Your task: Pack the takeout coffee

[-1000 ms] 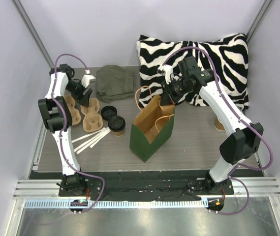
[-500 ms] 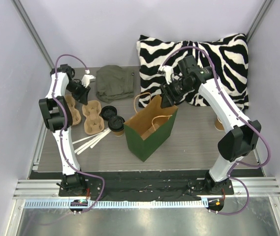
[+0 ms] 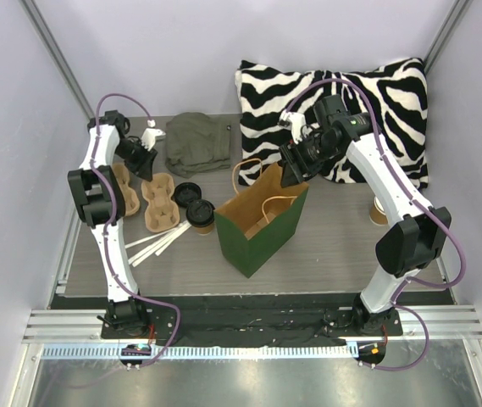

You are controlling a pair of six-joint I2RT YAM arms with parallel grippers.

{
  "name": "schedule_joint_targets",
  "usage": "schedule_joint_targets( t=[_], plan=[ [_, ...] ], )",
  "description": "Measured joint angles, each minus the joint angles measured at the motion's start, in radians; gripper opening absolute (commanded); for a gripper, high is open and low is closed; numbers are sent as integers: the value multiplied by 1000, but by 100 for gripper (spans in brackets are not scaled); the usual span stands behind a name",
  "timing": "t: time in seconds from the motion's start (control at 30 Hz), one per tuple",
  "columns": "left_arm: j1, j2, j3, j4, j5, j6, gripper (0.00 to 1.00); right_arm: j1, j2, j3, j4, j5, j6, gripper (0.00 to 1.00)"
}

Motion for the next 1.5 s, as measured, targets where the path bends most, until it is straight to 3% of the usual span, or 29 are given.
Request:
schedule_joint_targets(
  t=[0.27, 0.37, 0.5, 0.53, 0.83, 1.1, 1.27, 1.5],
  plan=[
    [-5, 4, -15, 3, 0, -4, 32, 0, 0, 0, -11, 0, -2, 68],
    [-5, 6, -18, 3, -2, -4, 24, -7, 0, 2, -13, -2, 0, 69],
    [-5, 7, -18, 0, 1, -8, 2, -23, 4, 26, -23, -12, 1, 72],
    [-5, 7, -16, -6, 4, -8, 0, -29, 6, 33, -24, -17, 2, 73],
    [-6, -32, 19, -38, 21, -23, 0, -89, 8, 45, -42, -51, 5, 74],
    [-7, -208, 145, -40, 81, -120, 0, -89, 8, 45, -50, -70, 8, 65],
    [-11, -364, 152, 1, 123, -218, 0, -89, 8, 45, -47, -46, 23, 77],
    [-61, -525, 136, 146, 139, -380, 0, -89, 5, 52, -42, -6, 30, 76]
  ],
)
